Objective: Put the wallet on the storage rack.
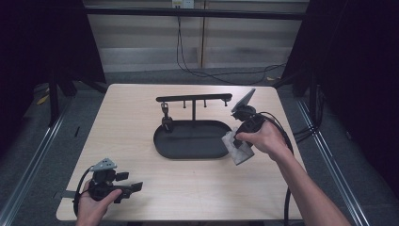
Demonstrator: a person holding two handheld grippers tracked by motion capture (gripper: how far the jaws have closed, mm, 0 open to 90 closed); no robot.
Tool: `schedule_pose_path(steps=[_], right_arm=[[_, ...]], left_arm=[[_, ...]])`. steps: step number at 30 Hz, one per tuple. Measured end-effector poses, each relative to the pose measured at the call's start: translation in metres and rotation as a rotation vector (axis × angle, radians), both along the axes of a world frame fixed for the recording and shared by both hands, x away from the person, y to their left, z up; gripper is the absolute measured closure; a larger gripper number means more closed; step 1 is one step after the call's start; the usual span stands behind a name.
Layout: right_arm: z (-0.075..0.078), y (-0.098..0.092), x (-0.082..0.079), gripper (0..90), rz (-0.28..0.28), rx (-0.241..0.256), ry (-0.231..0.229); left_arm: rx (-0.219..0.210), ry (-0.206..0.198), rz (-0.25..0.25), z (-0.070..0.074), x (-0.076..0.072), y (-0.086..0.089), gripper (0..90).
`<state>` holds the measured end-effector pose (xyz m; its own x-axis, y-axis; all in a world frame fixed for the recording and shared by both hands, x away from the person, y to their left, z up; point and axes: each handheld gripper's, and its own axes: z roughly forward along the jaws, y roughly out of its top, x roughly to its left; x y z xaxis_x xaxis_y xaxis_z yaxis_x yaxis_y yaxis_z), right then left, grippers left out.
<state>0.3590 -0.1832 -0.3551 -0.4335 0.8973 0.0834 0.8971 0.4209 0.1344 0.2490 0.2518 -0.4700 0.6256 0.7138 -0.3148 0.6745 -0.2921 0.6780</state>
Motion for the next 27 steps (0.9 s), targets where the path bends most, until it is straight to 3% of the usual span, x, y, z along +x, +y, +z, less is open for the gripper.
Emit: schedule_pose_path(steps=[7, 15, 22, 27], right_arm=[[0.001, 0.006, 0.01, 58.3, -0.011, 0.002, -0.005], [0.006, 0.007, 0.022, 58.3, -0.037, 0.01, -0.056], [-0.001, 0.01, 0.032, 58.3, -0.049, 0.041, -0.064], [-0.01, 0.007, 0.037, 58.3, -0.074, 0.089, -0.07]], left_arm=[[0.001, 0.007, 0.004, 0.0, 0.0, 0.0, 22.3], [0.01, 0.0, -0.009, 0.0, -0.002, -0.001, 22.3], [0.003, -0.003, 0.0, 0.001, -0.003, 0.0, 22.3], [-0.001, -0.004, 0.001, 0.001, -0.004, 0.0, 22.2]])
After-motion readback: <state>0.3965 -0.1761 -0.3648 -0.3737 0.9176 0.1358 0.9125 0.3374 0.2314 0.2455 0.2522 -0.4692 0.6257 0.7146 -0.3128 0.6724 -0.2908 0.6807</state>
